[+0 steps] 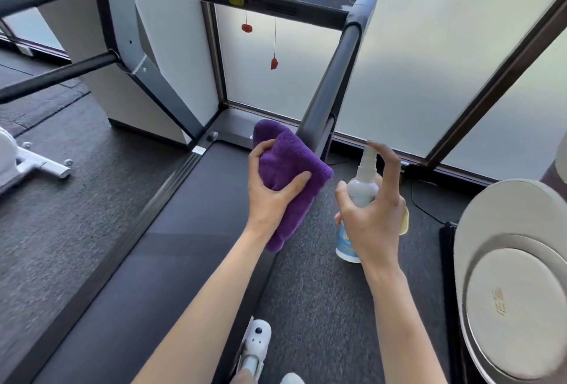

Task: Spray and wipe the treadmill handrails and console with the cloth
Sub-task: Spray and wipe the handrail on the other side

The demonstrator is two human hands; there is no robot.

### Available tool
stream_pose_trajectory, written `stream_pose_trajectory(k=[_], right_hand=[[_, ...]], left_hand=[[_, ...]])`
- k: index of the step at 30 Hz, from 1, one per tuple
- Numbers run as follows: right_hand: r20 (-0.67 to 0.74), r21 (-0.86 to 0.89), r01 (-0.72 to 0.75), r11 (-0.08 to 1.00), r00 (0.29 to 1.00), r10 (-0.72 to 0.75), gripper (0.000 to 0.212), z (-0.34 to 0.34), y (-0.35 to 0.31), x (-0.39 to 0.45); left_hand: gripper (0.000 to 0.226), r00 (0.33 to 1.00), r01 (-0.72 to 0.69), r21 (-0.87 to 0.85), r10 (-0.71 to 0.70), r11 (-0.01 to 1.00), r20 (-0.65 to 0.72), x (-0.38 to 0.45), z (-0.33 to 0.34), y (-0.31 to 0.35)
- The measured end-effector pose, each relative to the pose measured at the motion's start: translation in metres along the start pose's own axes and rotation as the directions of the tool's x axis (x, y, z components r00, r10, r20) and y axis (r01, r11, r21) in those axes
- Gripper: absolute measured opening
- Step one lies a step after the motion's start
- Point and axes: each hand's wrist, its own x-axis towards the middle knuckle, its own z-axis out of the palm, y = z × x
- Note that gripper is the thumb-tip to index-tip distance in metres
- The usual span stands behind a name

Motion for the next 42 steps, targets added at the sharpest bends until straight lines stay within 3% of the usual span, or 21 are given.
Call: stream_pose_trajectory(k=[2, 11, 15, 19, 25, 29, 33, 37, 42], right_hand=[[0.006, -0.014, -0.005, 1.0, 1.0, 0.005, 0.061, 0.001, 0.004, -0.003], [0.002, -0.05, -0.097, 0.994, 0.995, 0.098, 0.062, 0.009, 0.008, 0.0], [-0.02, -0.075, -0.083, 0.994, 0.996, 0.082, 0.061, 0.006, 0.018, 0.008], [0.019, -0.049, -0.09, 0.995, 0.996, 0.091, 0.062, 0.01, 0.025, 0.012], [0.183, 0.027, -0.045, 0.999, 0.982, 0.039, 0.066, 0.01, 0.04, 0.038], [0.335, 0.095, -0.035, 0.995, 0.942, 0.002, 0.066, -0.017, 0.063, 0.057], [0.482, 0.091, 0.006, 0.996, 0.875, -0.05, 0.066, -0.055, 0.09, 0.084], [0.598, 0.065, 0.01, 0.998, 0.8, -0.047, 0.066, -0.09, 0.116, 0.1], [0.667, 0.075, 0.022, 0.997, 0.742, -0.067, 0.066, -0.086, 0.143, 0.134]], left_hand=[[0.063, 1.0, -0.013, 0.031, 0.014, 0.999, -0.016, -0.009, -0.004, -0.013], [0.047, 0.982, 0.156, -0.04, -0.159, 0.987, -0.103, -0.052, -0.012, -0.069], [0.042, 0.982, 0.1, -0.039, -0.105, 0.994, -0.155, -0.048, -0.004, -0.068], [0.061, 0.984, 0.043, 0.062, -0.032, 0.997, -0.176, -0.052, -0.008, -0.071], [0.07, 0.906, -0.053, 0.163, 0.116, 0.985, -0.407, -0.054, 0.014, -0.08], [0.066, 0.729, -0.084, 0.176, 0.181, 0.981, -0.66, -0.056, 0.049, -0.084], [0.067, 0.476, -0.076, 0.201, 0.213, 0.977, -0.854, -0.043, 0.091, -0.09], [0.075, 0.28, 0.026, 0.128, 0.116, 0.991, -0.953, -0.035, 0.113, -0.101], [0.072, 0.136, 0.1, 0.125, 0.111, 0.987, -0.984, -0.027, 0.123, -0.117]])
